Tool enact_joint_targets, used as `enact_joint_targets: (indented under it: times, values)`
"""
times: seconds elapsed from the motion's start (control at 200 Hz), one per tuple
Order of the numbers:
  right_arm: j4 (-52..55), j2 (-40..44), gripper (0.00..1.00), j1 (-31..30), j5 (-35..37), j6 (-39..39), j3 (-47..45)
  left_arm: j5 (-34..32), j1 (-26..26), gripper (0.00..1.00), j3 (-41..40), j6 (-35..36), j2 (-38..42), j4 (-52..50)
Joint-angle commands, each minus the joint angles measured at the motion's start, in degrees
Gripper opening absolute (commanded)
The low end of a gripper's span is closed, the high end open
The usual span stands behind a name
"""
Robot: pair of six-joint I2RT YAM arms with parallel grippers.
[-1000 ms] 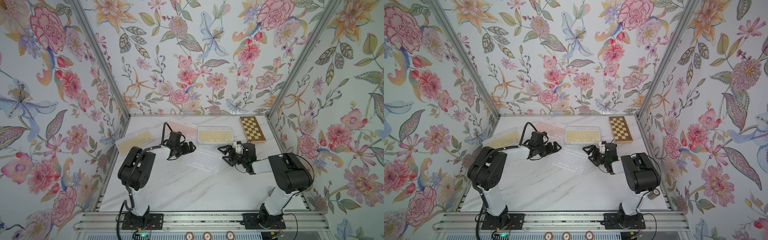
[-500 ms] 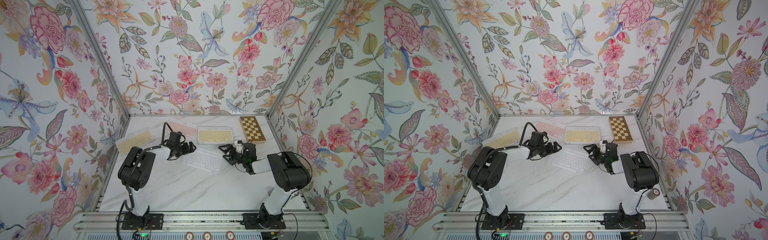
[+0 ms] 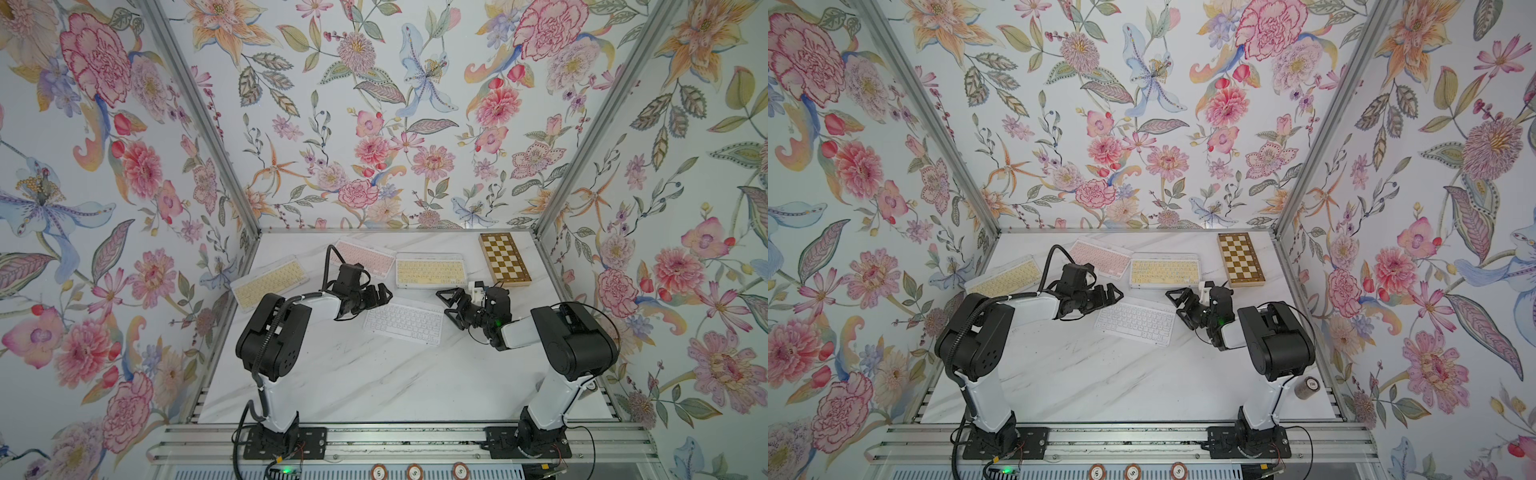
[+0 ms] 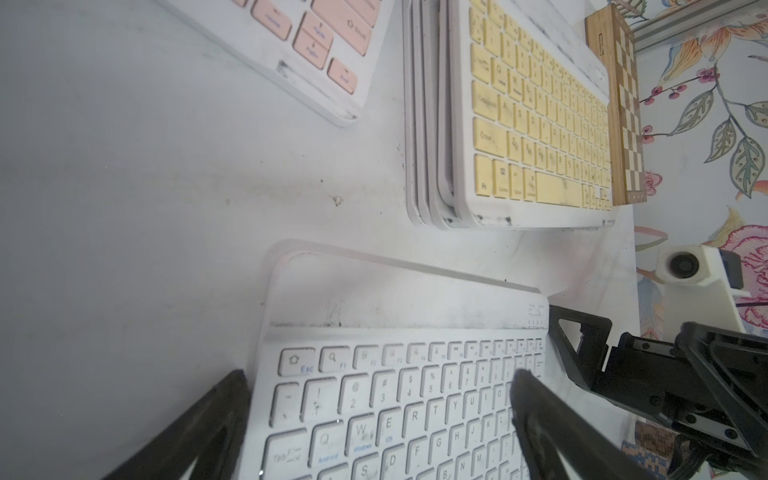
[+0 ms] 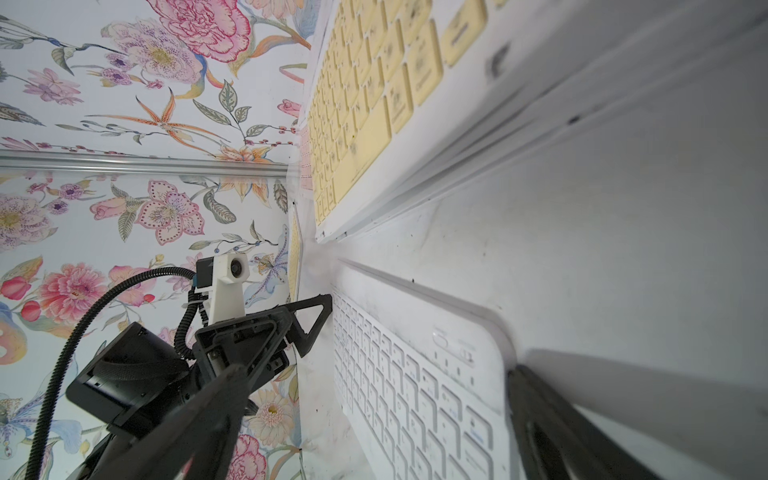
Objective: Stack the numeric keypads
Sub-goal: Pick up the numeric keypad from the center of the board.
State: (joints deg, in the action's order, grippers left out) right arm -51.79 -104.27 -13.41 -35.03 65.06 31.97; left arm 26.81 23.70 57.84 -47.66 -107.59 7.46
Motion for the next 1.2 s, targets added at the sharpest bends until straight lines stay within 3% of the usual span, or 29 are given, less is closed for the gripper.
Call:
enact_joint_targets:
  times: [0.0, 0.195, 0.51, 0.861, 0.946, 1.191]
  values:
    - [-5.2, -0.7, 0.99, -1.9, -2.6, 4.9, -0.9, 2.3, 1.5, 0.99, -2.8, -2.0, -2.5, -4.5]
    - [-7.9, 0.7, 0.99, -3.4, -2.5, 8.2, 0.1, 2.9, 1.5, 0.99, -3.5, -2.6, -2.2, -3.6]
    - [-3.6, 4.5, 0.99, -6.9, -0.8, 7.8, 3.9, 6.0, 1.5, 0.99, -6.4, -6.8, -1.0, 2.6]
    - [3.4, 7.1, 0.99, -9.4, 1.9, 4.7, 8.9, 9.3, 0.4, 0.99, -11.8, -20.5, 2.4, 19.5]
    - [4.0, 6.4, 0.99, -10.2, 3.2, 5.0, 10.2, 7.5, -0.1, 0.99, -15.1, -25.5, 4.7, 27.9]
    - [-2.1, 1.4, 0.99, -14.0, 8.0, 10.7, 14.4, 3.1, -0.2, 0.99, -18.4, -33.6, 6.0, 38.8]
